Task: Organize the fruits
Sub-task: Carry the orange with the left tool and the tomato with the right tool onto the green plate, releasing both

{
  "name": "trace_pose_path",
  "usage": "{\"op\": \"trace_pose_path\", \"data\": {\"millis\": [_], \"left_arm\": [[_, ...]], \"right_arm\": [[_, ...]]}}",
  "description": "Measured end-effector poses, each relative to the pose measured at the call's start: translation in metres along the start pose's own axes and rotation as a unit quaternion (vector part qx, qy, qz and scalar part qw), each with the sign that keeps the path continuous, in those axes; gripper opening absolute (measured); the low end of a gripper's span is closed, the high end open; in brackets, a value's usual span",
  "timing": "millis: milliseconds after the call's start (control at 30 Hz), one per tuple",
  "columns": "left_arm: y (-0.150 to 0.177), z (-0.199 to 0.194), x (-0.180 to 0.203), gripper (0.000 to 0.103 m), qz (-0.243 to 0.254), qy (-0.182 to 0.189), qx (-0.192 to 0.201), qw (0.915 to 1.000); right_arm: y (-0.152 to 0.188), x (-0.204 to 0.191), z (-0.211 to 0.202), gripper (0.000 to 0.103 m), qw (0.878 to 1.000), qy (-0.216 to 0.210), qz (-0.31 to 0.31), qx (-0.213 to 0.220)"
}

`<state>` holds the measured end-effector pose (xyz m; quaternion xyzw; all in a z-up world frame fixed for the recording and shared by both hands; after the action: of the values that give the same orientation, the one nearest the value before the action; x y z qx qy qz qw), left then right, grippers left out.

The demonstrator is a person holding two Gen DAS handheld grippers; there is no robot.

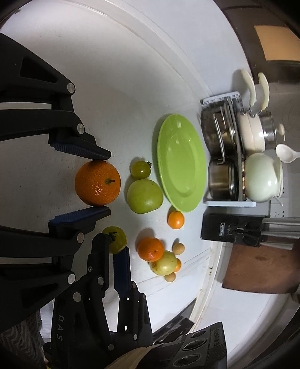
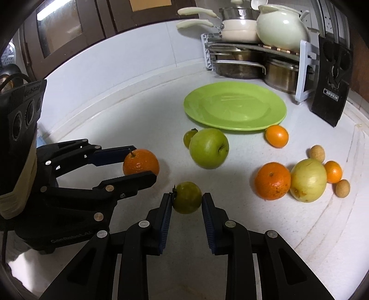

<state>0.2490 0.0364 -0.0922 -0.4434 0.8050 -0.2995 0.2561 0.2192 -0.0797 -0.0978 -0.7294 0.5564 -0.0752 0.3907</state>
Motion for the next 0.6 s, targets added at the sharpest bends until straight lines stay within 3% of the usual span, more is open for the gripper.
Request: {"op": "trace_pose_path", "data": {"millis": [600], "left_arm": [[-0.036,-0.044,0.021,0.041,-0.085,-0.068,0.037,0.9933]], "right_arm": [[-0.027,0.009,-0.060,0.028,0.997,-0.018,-0.059,0.048]]}}
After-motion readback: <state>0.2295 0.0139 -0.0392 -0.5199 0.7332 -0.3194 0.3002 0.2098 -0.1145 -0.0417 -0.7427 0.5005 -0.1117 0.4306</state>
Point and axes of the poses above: each gripper's, at about its wrist camera, not at the fingertips, and z roughly the way its jaws point, x to its right, y to its underside, the point moved 2 cm from there along z, roughly the way its jaws point, and after that the axes turned 11 degrees about -y, right-handed, at the moved point
